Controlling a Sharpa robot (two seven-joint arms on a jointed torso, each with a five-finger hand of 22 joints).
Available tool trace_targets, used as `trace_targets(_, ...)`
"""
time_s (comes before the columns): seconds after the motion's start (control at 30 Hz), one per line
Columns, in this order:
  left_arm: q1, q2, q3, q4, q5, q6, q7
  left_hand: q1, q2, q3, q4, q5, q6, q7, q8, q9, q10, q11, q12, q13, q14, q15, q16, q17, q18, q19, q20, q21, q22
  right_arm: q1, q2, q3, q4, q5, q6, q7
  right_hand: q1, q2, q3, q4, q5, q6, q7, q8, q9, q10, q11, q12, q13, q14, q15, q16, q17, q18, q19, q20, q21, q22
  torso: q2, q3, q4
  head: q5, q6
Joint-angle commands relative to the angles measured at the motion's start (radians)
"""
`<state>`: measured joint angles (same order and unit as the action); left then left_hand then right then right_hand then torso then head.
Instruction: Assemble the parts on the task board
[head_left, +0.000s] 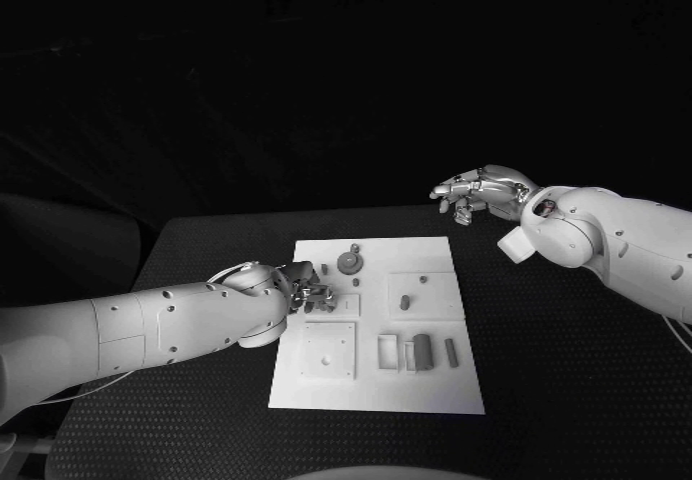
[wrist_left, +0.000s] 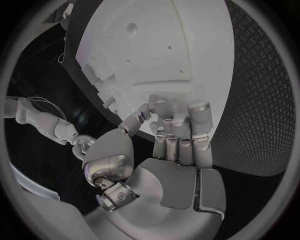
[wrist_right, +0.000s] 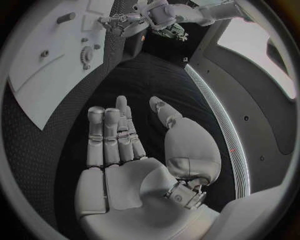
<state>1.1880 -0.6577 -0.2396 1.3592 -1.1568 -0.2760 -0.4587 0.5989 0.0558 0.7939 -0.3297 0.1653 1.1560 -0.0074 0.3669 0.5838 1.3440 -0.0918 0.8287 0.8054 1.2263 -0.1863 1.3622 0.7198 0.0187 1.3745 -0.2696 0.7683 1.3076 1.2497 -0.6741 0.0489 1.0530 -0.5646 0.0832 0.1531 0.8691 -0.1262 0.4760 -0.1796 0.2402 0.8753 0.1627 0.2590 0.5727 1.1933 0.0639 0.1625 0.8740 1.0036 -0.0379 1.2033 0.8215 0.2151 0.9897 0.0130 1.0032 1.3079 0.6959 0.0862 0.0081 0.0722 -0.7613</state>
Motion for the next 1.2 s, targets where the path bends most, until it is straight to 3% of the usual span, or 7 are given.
trace_targets(0.03, -0.001, 0.003, 0.001, 0.002, -0.013, -0.014, 0.009, 0.002, 0.009, 0.056, 0.056, -0.002, 0.106, -0.006, 0.056, -0.002, 0.037, -0.029, 0.006, 0.001, 0.027, -0.022, 0.004, -0.001, 0.041, 0.006, 0.001, 0.003, 0.018, 0.000, 0.002, 0.001, 0.002, -0.008, 0.003, 0.010, 0.001, 0.008, -0.002, -0.007, 0.004, 0.006, 0.001, 0.004, 0.001, 0.000, -0.006, 0.004, 0.001, 0.002, -0.008, 0.005, -0.001, 0.047, 0.003, -0.006, 0.001, 0.011, 0.000, -0.0001, -0.0006, -0.001, 0.000)
trace_targets(0.27, -0.001, 0.002, 0.001, 0.003, -0.014, -0.055, 0.028, 0.004, 0.008, 0.062, 0.055, -0.001, 0.104, -0.006, 0.055, -0.002, 0.037, -0.029, 0.005, 0.001, 0.027, -0.023, 0.003, -0.004, 0.038, 0.007, 0.004, 0.004, 0.018, 0.000, 0.002, 0.001, 0.000, -0.008, 0.005, 0.010, -0.001, 0.009, -0.002, -0.007, 0.004, 0.006, 0.001, 0.004, 0.001, 0.000, -0.006, 0.004, 0.001, 0.002, -0.008, 0.005, -0.002, 0.047, 0.003, -0.006, 0.000, 0.011, 0.000, -0.0005, 0.0000, -0.003, 0.000)
trace_targets(0.57, -0.002, 0.003, 0.001, -0.002, -0.040, -0.102, 0.041, 0.032, -0.013, 0.077, 0.054, 0.009, 0.096, -0.002, 0.052, -0.003, 0.033, -0.026, -0.004, -0.003, 0.023, -0.024, -0.002, -0.017, 0.038, 0.006, 0.007, -0.002, 0.013, 0.000, 0.004, 0.001, -0.003, -0.008, 0.010, 0.009, -0.006, 0.011, -0.003, -0.005, 0.004, 0.006, 0.001, 0.004, 0.001, 0.000, -0.006, 0.005, 0.001, 0.002, -0.008, 0.005, -0.003, 0.047, 0.004, -0.006, -0.001, 0.010, 0.000, -0.0005, 0.0003, -0.007, 0.003)
trace_targets(0.87, -0.002, 0.022, 0.001, -0.027, -0.098, -0.078, 0.033, 0.047, -0.018, 0.079, 0.058, 0.009, 0.096, -0.002, 0.052, -0.003, 0.034, -0.026, -0.006, -0.004, 0.023, -0.024, -0.002, -0.021, 0.038, 0.008, 0.007, -0.003, 0.012, 0.000, 0.008, 0.001, -0.004, -0.008, 0.014, 0.008, -0.009, 0.013, -0.003, -0.003, 0.004, 0.006, 0.001, 0.004, 0.001, -0.001, -0.006, 0.005, 0.001, 0.002, -0.008, 0.004, -0.003, 0.047, 0.004, -0.006, -0.001, 0.010, 0.000, 0.0001, -0.0009, -0.006, 0.004)
trace_targets(1.2, -0.028, 0.035, 0.001, -0.045, -0.109, -0.067, 0.032, 0.050, -0.016, 0.074, 0.065, 0.002, 0.096, -0.002, 0.052, -0.003, 0.036, -0.025, -0.007, -0.004, 0.024, -0.024, 0.000, -0.024, 0.038, 0.009, 0.009, -0.004, 0.012, 0.000, 0.009, 0.001, -0.005, -0.009, 0.018, 0.006, -0.011, 0.014, -0.003, -0.002, 0.004, 0.006, 0.001, 0.003, 0.001, -0.001, -0.006, 0.006, 0.001, 0.002, -0.008, 0.004, -0.003, 0.047, 0.004, -0.006, -0.002, 0.010, 0.000, 0.0005, -0.0009, -0.008, 0.002)
